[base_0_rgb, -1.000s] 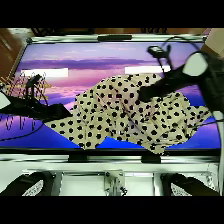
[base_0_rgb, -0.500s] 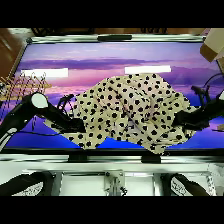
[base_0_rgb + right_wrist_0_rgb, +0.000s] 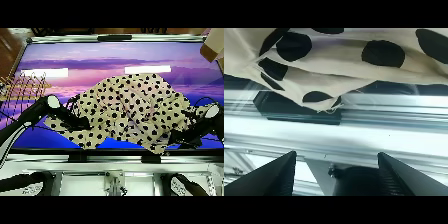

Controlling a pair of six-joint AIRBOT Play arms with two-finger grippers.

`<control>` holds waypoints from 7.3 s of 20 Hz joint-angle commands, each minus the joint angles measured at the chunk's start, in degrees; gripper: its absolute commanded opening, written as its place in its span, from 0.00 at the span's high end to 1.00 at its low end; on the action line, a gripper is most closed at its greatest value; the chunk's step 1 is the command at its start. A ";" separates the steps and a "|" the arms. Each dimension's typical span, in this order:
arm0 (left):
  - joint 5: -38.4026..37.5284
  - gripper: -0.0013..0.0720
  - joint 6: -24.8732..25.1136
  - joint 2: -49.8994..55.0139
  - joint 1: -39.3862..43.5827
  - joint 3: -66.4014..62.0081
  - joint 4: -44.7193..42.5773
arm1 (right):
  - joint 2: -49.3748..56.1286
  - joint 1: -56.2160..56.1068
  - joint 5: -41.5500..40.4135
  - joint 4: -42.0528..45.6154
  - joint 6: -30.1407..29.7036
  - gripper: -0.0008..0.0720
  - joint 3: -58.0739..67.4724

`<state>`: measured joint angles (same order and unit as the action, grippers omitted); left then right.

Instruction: Fold the shirts.

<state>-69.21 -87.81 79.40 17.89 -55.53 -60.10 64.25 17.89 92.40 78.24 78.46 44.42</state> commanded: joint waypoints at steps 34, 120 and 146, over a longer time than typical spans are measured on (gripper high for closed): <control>6.62 0.92 10.51 2.43 0.24 -7.08 12.81 | 5.11 -8.57 -17.18 -12.09 1.22 0.91 -4.57; 11.65 0.36 0.15 -10.49 -32.61 9.25 -42.51 | 1.40 -19.54 -13.25 -16.33 14.38 0.91 33.53; 17.38 0.83 0.20 -3.48 -32.63 9.11 -42.60 | 1.40 -19.54 -10.27 -16.22 14.34 0.91 33.55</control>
<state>-52.84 -87.37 75.88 -14.81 -46.35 -103.28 65.63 -1.63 81.52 62.06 92.82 77.97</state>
